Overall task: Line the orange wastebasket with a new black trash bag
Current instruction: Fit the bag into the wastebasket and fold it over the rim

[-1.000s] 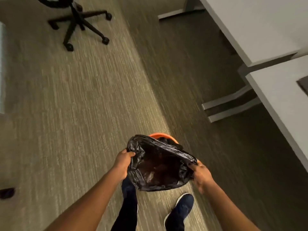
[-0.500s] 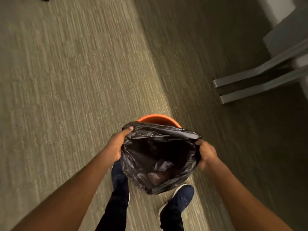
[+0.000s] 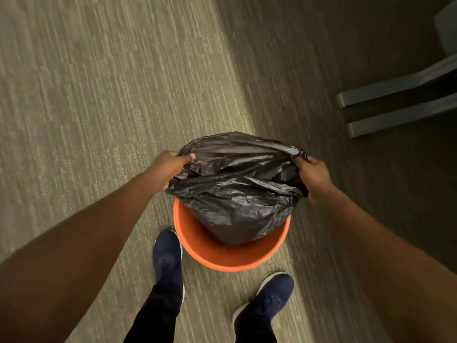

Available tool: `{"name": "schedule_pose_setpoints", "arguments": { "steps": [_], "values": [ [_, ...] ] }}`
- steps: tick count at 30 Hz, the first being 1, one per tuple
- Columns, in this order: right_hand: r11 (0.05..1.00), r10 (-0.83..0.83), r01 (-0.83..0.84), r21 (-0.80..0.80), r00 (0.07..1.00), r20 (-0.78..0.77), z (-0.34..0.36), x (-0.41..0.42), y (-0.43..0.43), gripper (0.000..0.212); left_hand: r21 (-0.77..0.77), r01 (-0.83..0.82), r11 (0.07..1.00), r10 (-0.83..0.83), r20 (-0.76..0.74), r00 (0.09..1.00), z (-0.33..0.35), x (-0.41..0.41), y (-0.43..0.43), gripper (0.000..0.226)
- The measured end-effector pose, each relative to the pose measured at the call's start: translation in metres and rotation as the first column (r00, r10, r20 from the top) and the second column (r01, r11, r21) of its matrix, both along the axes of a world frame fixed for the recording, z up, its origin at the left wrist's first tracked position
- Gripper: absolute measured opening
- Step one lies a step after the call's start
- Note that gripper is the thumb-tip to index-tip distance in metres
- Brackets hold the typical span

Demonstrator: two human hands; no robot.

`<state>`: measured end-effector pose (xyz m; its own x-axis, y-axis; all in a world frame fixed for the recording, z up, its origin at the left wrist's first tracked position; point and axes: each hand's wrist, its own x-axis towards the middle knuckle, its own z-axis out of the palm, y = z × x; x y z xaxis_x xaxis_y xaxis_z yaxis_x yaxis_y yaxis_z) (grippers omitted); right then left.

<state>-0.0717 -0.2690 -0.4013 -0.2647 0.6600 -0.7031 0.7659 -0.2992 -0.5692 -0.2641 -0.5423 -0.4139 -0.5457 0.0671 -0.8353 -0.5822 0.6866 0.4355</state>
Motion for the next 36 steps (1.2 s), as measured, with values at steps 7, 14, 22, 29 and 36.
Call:
{"name": "schedule_pose_setpoints", "arguments": {
  "steps": [7,14,22,29,36],
  "values": [
    [0.996,0.085,-0.076,-0.045,0.969,0.231,-0.059,-0.009,0.008,0.038,-0.144,0.006,0.99,0.003,0.059,0.998,-0.05,-0.001,0.009,0.059],
    [0.963,0.108,-0.032,-0.267,0.955,0.278,-0.078,0.022,0.001,0.029,-0.185,0.103,0.977,-0.049,0.275,0.96,-0.061,0.009,-0.018,0.025],
    [0.859,-0.013,0.101,-0.503,0.984,0.176,-0.063,0.09,-0.018,0.022,-0.136,-0.073,0.988,0.116,0.341,0.933,-0.044,0.04,-0.061,0.022],
    [0.689,-0.262,0.256,-0.678,0.96,0.097,-0.045,0.135,-0.025,0.006,0.001,-0.286,0.958,0.259,0.423,0.868,-0.022,0.07,-0.103,0.038],
    [0.717,0.134,-0.069,-0.694,0.99,0.04,-0.027,0.145,-0.033,0.03,0.025,-0.293,0.956,0.255,0.427,0.868,-0.007,0.094,-0.121,0.004]
  ]
}}
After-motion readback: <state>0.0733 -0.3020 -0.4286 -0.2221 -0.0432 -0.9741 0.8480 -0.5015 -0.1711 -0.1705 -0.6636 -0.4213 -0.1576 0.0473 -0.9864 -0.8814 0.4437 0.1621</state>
